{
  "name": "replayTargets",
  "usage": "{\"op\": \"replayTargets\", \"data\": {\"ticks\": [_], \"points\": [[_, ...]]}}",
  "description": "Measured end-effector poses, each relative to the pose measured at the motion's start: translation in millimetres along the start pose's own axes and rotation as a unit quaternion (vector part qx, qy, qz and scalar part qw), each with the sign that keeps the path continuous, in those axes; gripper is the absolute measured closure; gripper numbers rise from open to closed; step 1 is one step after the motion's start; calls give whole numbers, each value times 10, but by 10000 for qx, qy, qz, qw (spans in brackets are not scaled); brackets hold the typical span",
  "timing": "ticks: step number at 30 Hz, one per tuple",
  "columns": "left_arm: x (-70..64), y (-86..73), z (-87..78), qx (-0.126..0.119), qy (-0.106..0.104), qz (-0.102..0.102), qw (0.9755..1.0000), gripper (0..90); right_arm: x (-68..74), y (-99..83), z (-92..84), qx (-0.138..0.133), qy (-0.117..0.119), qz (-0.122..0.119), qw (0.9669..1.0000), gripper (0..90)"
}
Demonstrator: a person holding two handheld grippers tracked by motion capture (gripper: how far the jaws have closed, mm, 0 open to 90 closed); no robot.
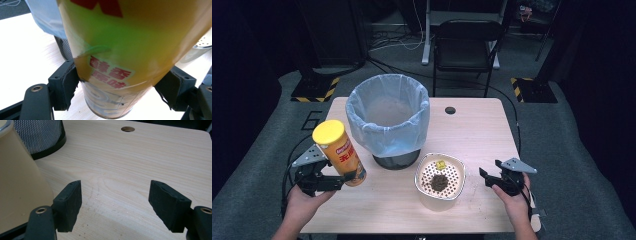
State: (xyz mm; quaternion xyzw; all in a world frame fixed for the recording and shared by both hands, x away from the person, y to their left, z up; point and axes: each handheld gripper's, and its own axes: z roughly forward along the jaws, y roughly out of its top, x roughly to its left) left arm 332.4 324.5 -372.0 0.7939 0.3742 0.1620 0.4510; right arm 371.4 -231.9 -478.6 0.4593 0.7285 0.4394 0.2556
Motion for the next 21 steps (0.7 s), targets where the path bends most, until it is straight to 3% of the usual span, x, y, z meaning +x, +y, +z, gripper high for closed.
{"op": "replayTargets", "data": {"ticks": [12,21], "points": [[-139,361,-242,-13,6,92,10000,239,-1,-7,15,21,-29,-21,10000,265],[-157,695,-482,-154,-33,18,9999,239,10,-17,35,66,-8,-76,9999,265]]}}
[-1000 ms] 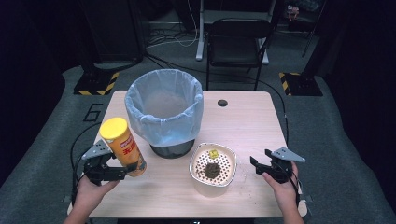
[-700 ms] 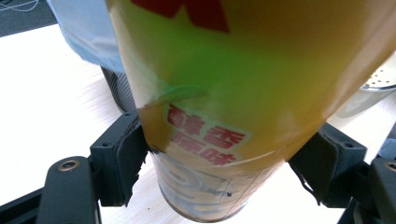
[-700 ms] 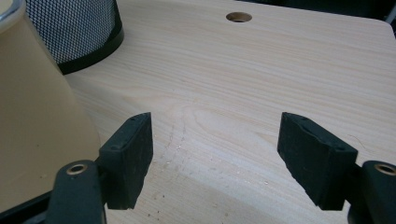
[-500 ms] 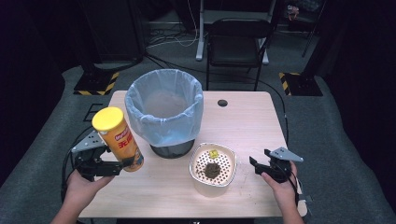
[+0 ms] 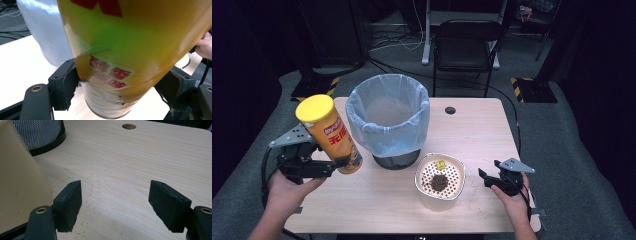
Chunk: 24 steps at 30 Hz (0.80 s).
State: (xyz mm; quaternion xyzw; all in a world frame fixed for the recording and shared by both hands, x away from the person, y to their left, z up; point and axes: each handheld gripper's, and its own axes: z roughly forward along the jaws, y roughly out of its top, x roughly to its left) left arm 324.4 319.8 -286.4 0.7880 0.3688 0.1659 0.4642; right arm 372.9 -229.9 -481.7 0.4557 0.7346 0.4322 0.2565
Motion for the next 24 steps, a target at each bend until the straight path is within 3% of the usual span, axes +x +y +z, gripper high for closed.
{"op": "replayTargets", "data": {"ticks": [8,24], "points": [[-4,314,-105,102,33,81,9999,239,-3,-15,16,38,-13,38,10000,265],[-2,848,-23,47,61,199,9998,240,-18,-18,14,32,6,-14,10000,265]]}}
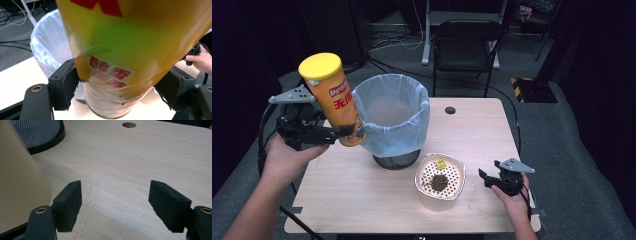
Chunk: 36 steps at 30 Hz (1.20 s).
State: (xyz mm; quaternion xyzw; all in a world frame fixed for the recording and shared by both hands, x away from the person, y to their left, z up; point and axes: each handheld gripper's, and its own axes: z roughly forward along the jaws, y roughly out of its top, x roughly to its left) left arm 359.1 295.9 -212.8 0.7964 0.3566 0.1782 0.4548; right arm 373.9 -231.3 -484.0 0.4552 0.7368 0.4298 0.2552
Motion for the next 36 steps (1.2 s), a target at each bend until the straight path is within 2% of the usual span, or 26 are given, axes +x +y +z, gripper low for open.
{"op": "replayTargets", "data": {"ticks": [4,16,18,20,30,33,36], "points": [[26,136,49,-41,-22,-33,10000,240,-3,-5,1,2,4,-6,10000,265],[77,346,311,12,-10,-31,10000,239,2,-5,0,5,21,-32,10000,265],[100,378,365,-15,-29,-82,10000,239,0,-8,0,-3,28,-20,10000,265],[117,406,412,-43,-33,-135,9999,239,0,-9,-1,-3,30,-20,10000,265],[165,511,697,-14,5,-139,9999,239,1,-11,-3,-1,50,3,10000,265],[179,517,789,-41,-10,-195,9998,239,-6,-17,0,-6,57,12,10000,265],[193,512,890,-51,45,-166,9998,239,-5,-21,4,9,74,37,10000,265]]}}
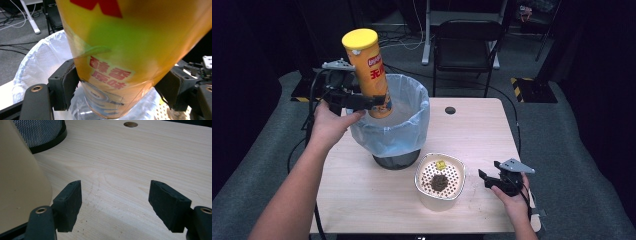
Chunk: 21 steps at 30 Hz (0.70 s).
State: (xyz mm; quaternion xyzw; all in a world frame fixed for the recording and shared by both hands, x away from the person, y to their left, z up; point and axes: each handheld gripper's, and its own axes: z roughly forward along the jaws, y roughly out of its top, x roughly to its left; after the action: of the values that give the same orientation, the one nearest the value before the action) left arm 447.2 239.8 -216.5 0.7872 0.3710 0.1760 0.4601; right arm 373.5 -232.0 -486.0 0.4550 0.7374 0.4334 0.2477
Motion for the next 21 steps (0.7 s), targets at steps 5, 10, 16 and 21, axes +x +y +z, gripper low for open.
{"op": "replayTargets", "data": {"ticks": [5,10,16,21], "points": [[30,-31,181,97,56,9,9999,239,-5,-2,8,3,7,-27,10000,265],[73,-61,312,164,102,-96,9998,239,-2,-7,20,-6,15,-24,10000,265],[87,-71,455,362,218,-30,9991,239,0,-6,17,24,23,-39,10000,265],[112,-85,541,596,226,-115,9979,237,-6,-9,23,8,58,-52,10000,265]]}}
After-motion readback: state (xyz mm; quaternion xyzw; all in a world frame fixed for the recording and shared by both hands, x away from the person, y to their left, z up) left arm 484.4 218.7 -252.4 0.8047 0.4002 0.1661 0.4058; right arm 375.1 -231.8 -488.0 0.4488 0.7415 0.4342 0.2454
